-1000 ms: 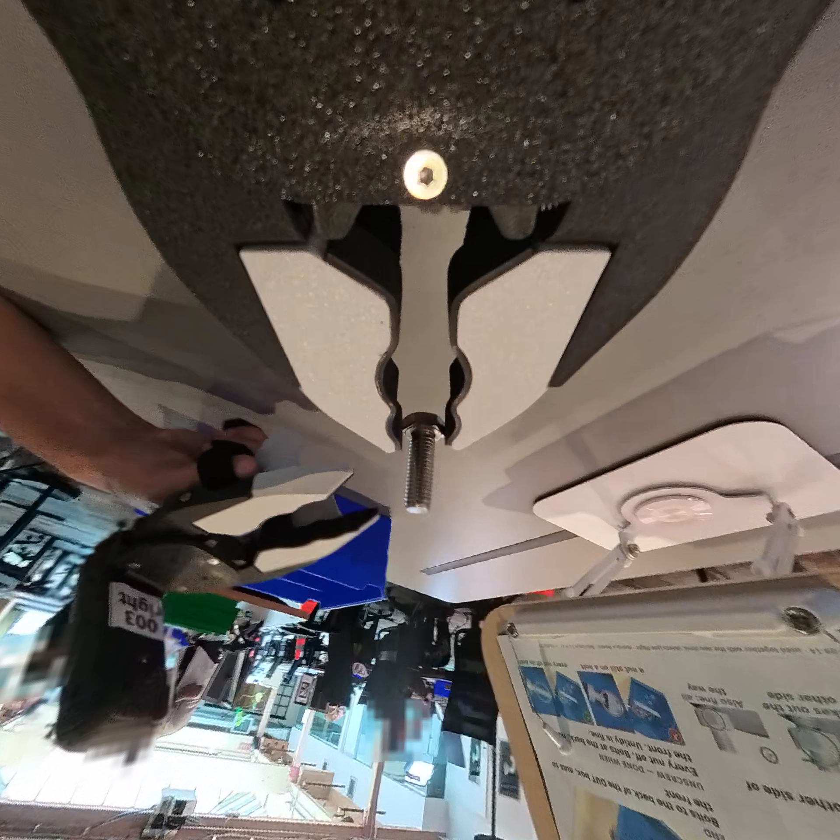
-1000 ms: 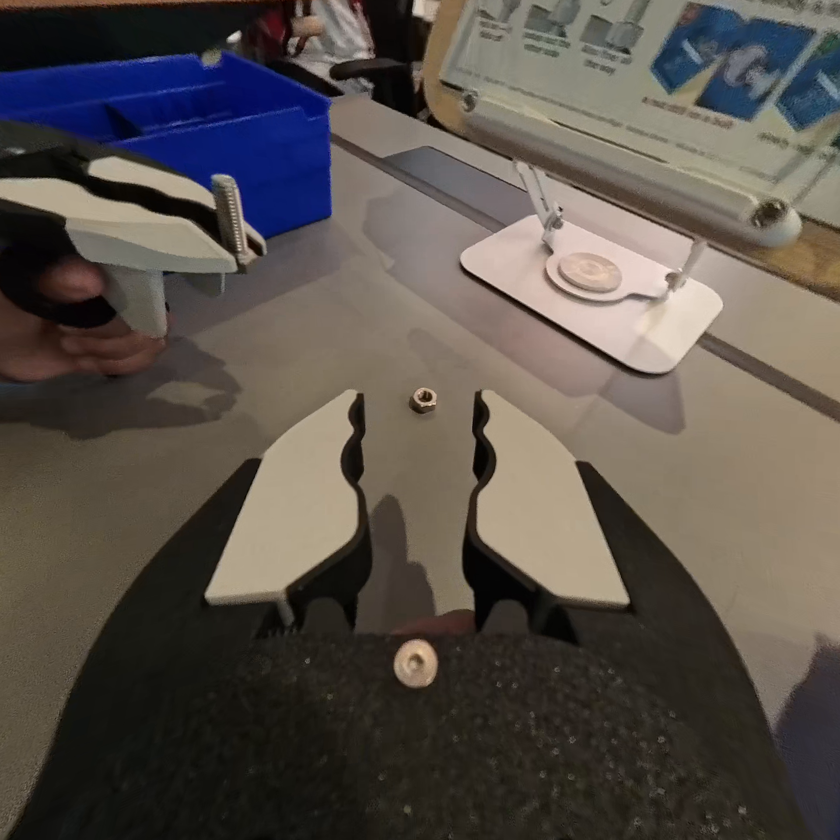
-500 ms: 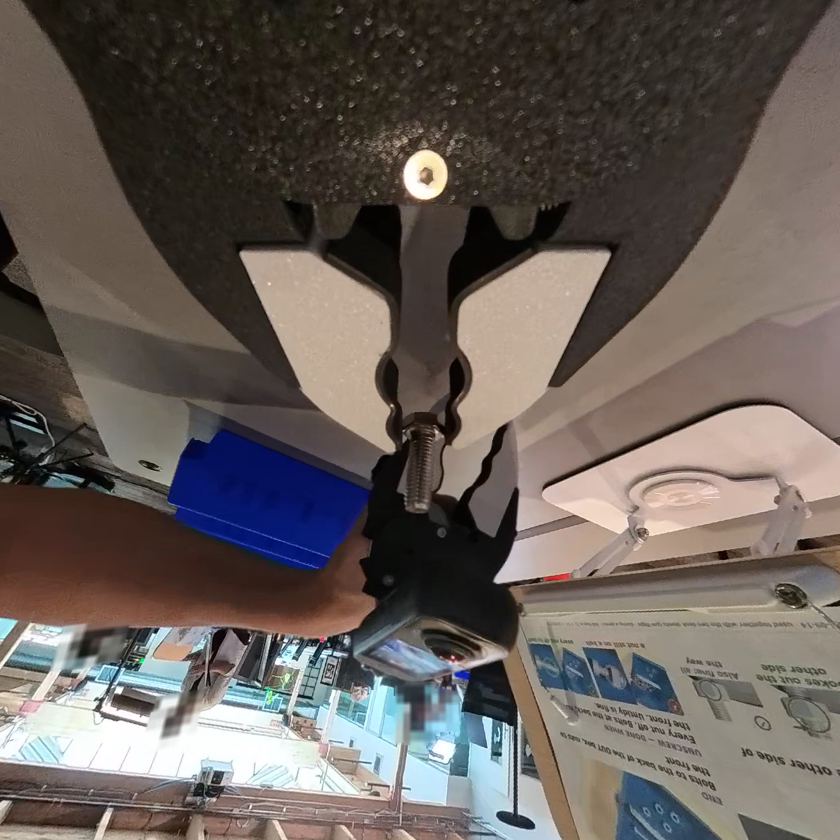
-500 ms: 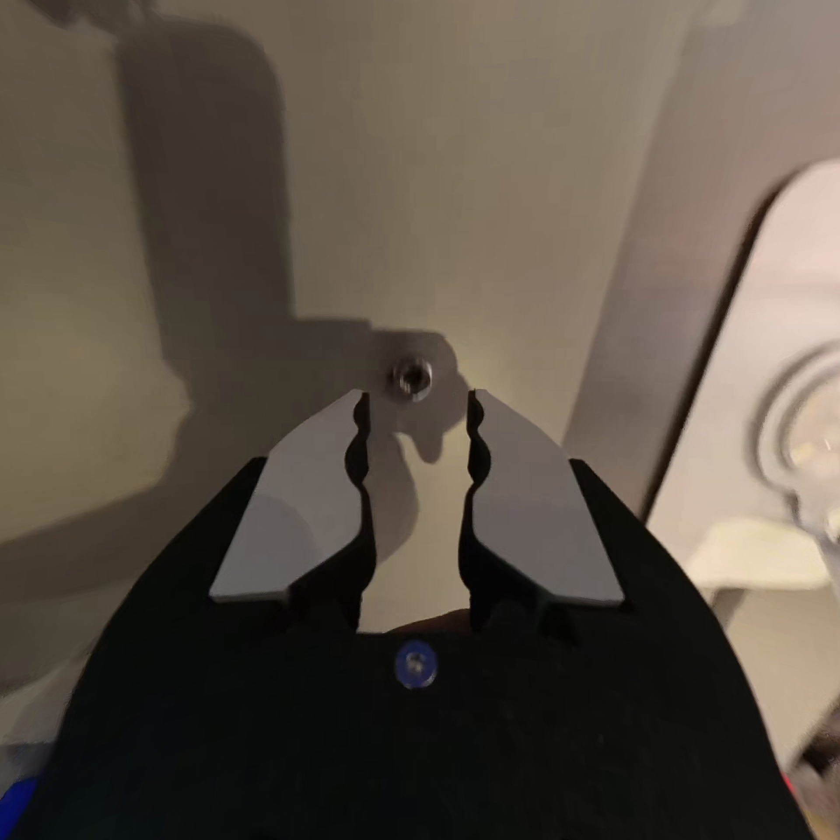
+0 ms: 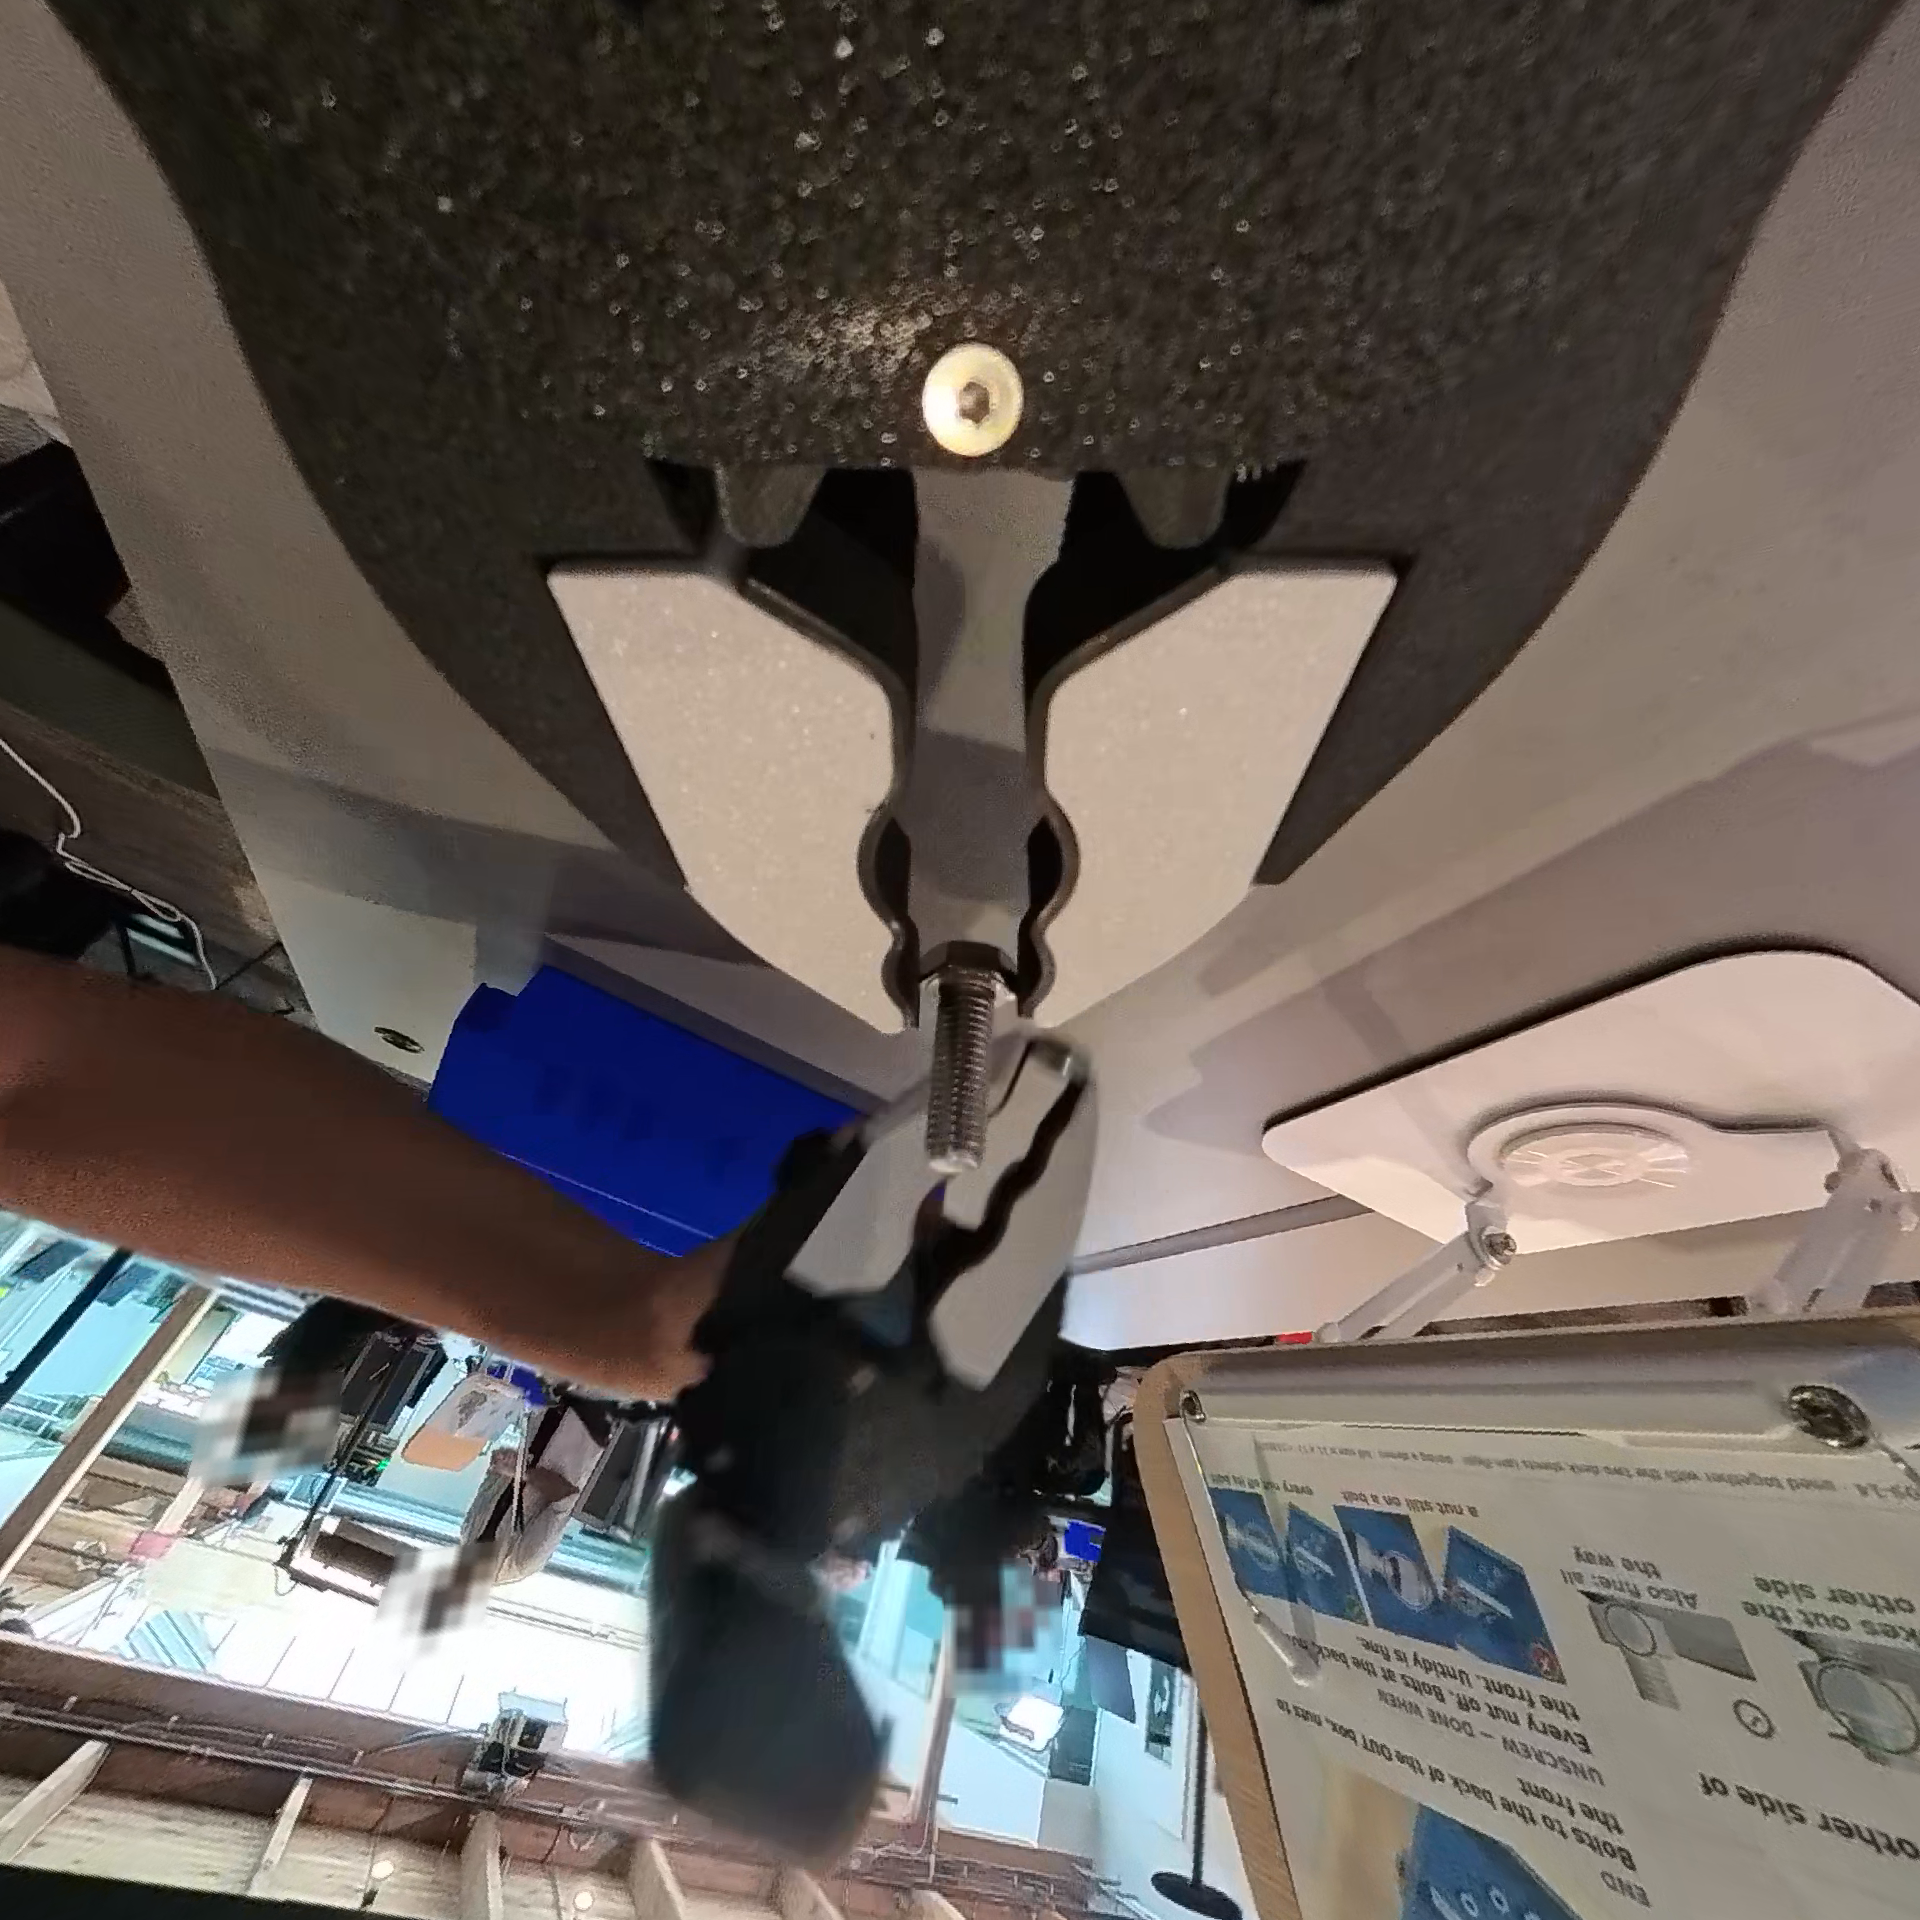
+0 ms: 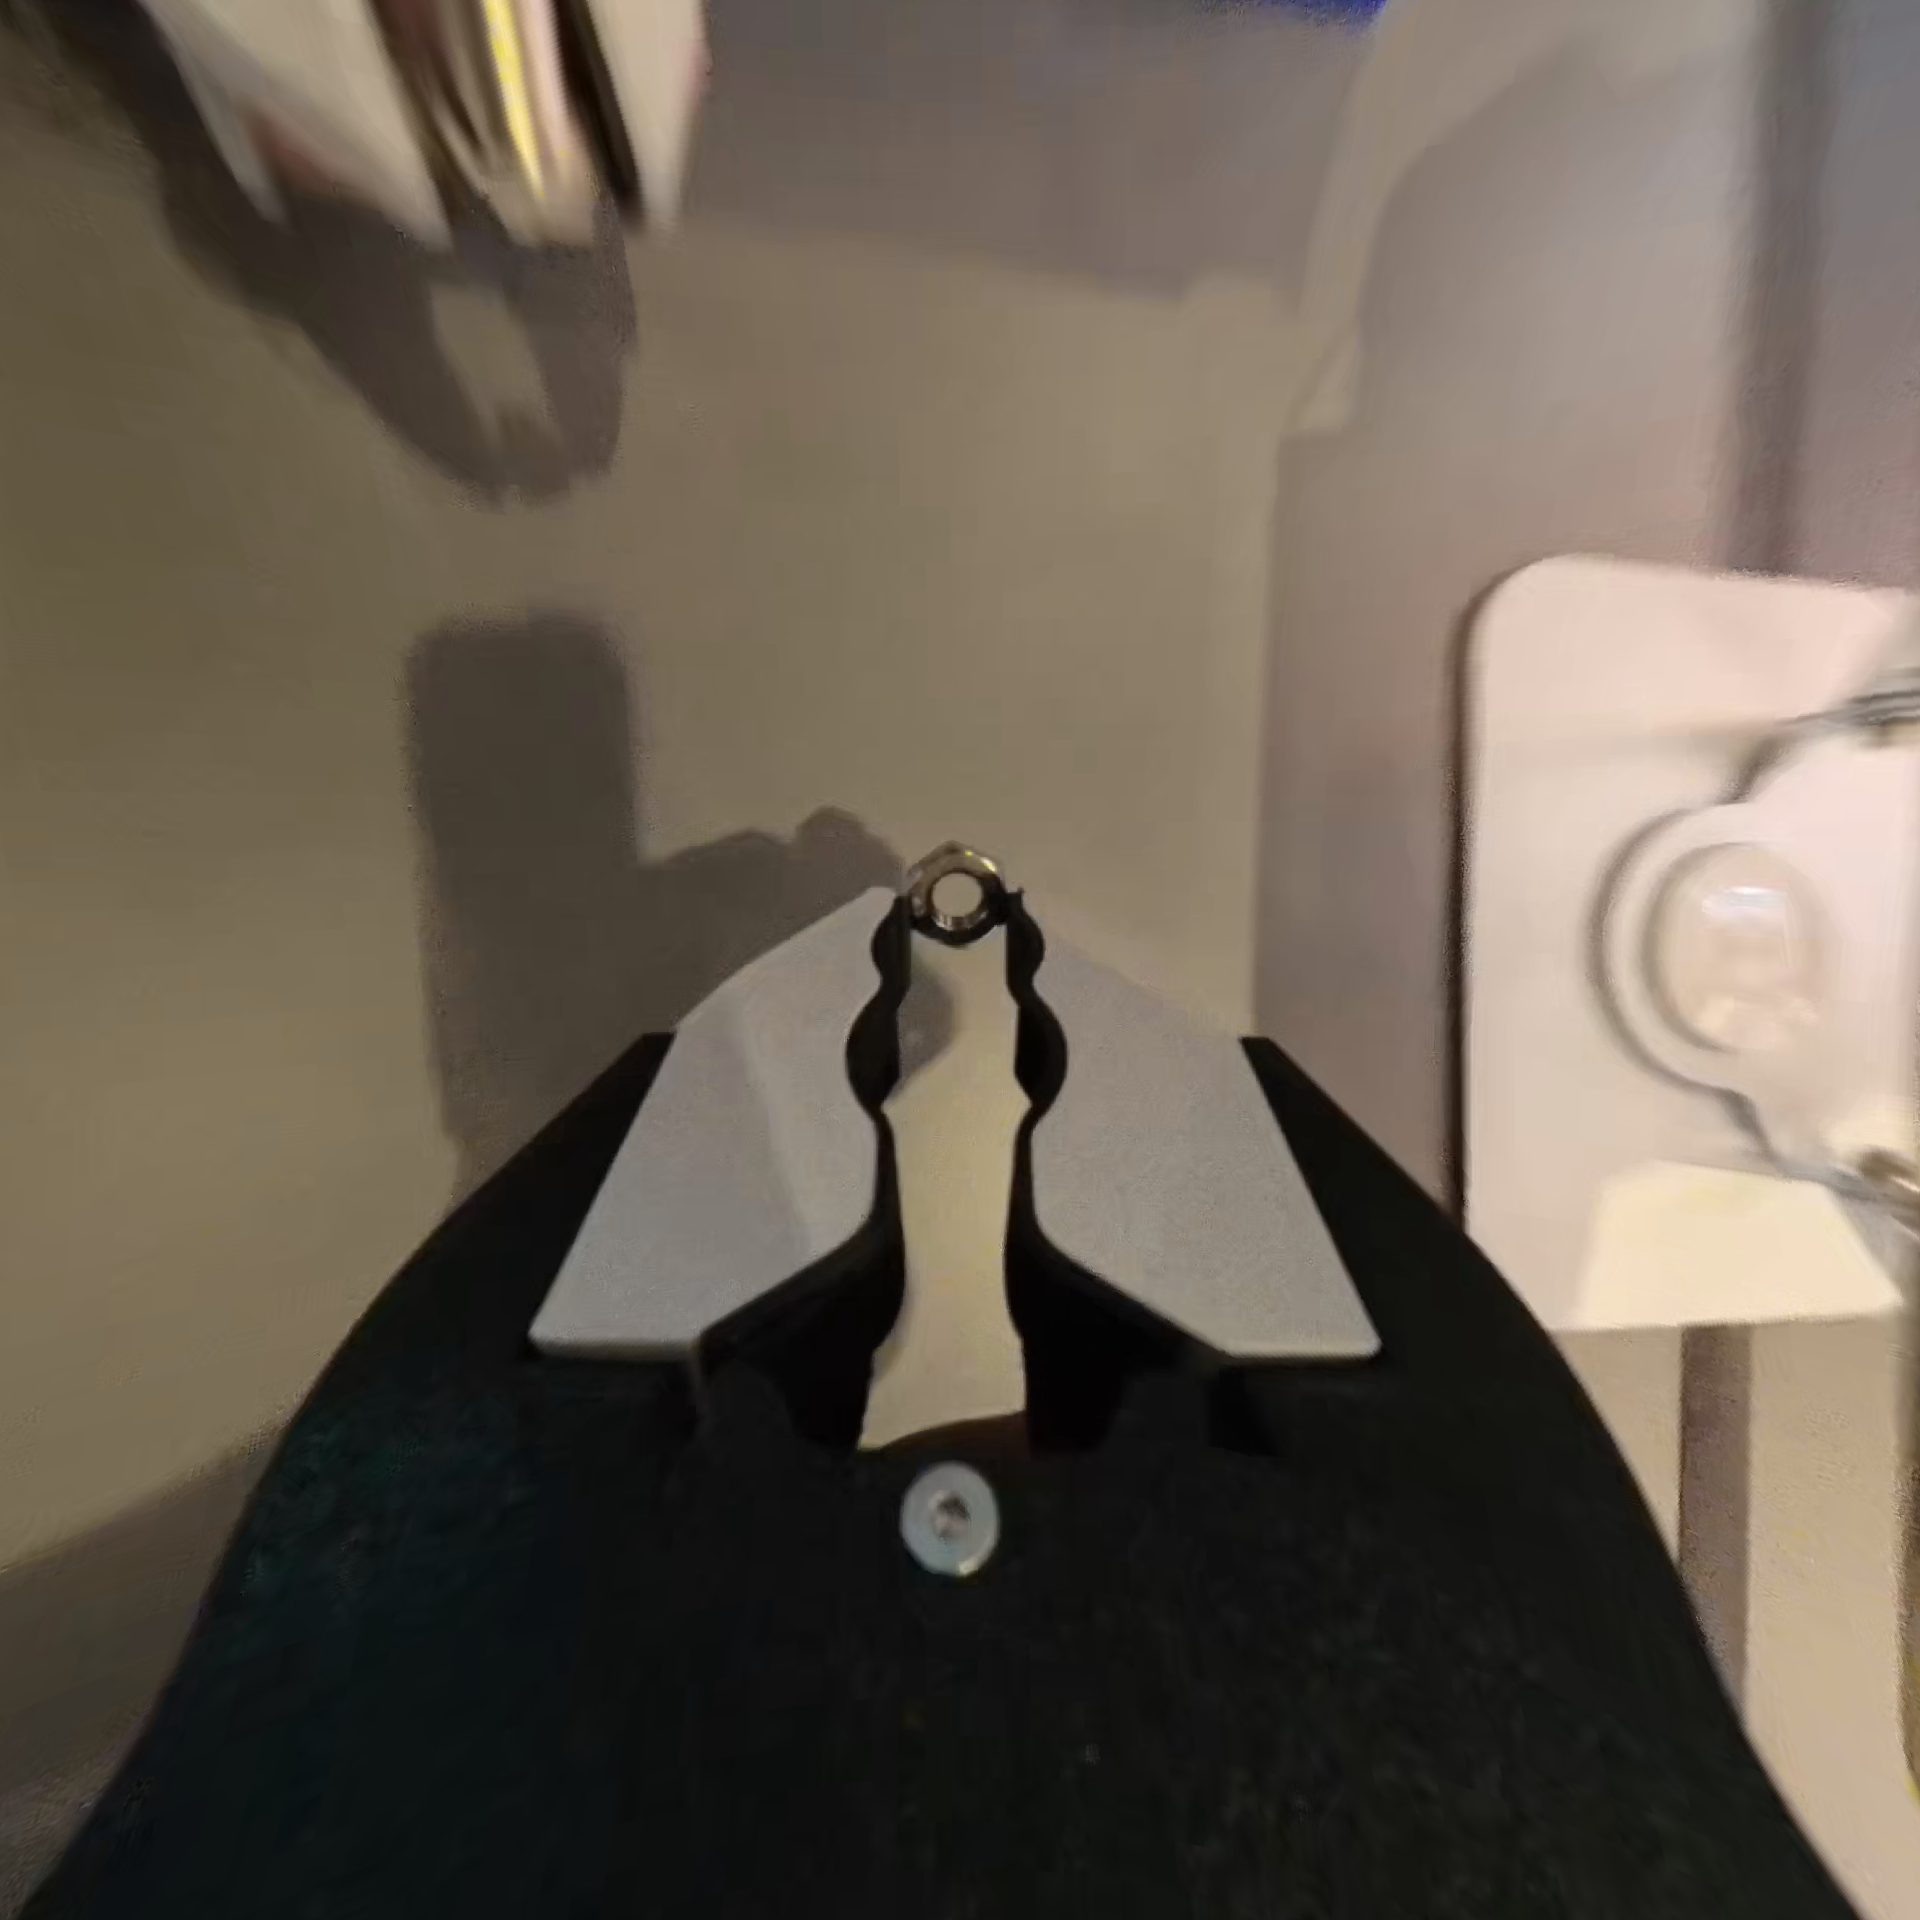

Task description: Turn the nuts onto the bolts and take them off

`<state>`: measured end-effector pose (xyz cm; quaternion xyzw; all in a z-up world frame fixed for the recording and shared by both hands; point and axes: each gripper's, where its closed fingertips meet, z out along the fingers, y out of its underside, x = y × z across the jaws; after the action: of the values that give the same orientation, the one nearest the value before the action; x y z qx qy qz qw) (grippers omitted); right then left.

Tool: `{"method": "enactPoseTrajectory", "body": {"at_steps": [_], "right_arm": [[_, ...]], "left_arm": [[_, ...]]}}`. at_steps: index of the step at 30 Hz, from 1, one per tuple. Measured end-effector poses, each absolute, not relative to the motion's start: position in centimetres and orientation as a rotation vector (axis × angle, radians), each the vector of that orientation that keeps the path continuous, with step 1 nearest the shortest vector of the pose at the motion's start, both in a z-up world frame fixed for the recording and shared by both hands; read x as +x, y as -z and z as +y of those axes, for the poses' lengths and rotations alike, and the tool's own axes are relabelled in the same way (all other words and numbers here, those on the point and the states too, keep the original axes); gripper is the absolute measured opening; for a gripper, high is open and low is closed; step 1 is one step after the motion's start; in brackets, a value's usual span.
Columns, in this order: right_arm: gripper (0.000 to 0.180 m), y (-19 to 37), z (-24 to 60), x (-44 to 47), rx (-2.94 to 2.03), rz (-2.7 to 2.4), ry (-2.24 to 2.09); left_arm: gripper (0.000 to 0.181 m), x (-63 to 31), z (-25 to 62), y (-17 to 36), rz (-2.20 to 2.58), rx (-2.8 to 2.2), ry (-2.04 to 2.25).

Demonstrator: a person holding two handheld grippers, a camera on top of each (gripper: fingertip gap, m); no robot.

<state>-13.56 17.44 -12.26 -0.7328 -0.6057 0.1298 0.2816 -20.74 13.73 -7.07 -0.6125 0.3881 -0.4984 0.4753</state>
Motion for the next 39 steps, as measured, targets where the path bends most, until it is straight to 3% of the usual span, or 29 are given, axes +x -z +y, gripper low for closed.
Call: {"method": "enactPoseTrajectory", "body": {"at_steps": [1, 7, 15, 20, 28, 39], "right_arm": [[0.017, 9.9, 17.0, -14.0, -1.912, -1.484, -0.389], [0.017, 1.2, 10.8, -15.0, -1.634, -0.802, -0.599], [0.017, 3.0, 5.1, -13.3, -1.385, -0.547, -0.815], [0.017, 4.0, 3.7, -14.1, -1.503, -0.818, -0.703], [0.017, 5.4, 4.3, -15.7, -1.691, -1.737, -0.092], [0.017, 5.5, 5.3, -17.1, -1.701, -2.013, -0.052]], "left_arm": [[0.017, -20.7, 13.6, 7.0, 0.956, -1.487, 1.216], [0.017, -19.7, 11.3, 6.3, 1.033, -1.402, 1.268], [0.017, -18.3, 8.6, 7.2, 1.19, -1.371, 1.22], [0.017, -17.8, 7.7, 8.0, 1.277, -1.362, 1.193], [0.017, -17.2, 5.4, 9.2, 1.453, -1.31, 1.141], [0.017, -17.3, 5.0, 8.9, 1.458, -1.305, 1.2]]}}
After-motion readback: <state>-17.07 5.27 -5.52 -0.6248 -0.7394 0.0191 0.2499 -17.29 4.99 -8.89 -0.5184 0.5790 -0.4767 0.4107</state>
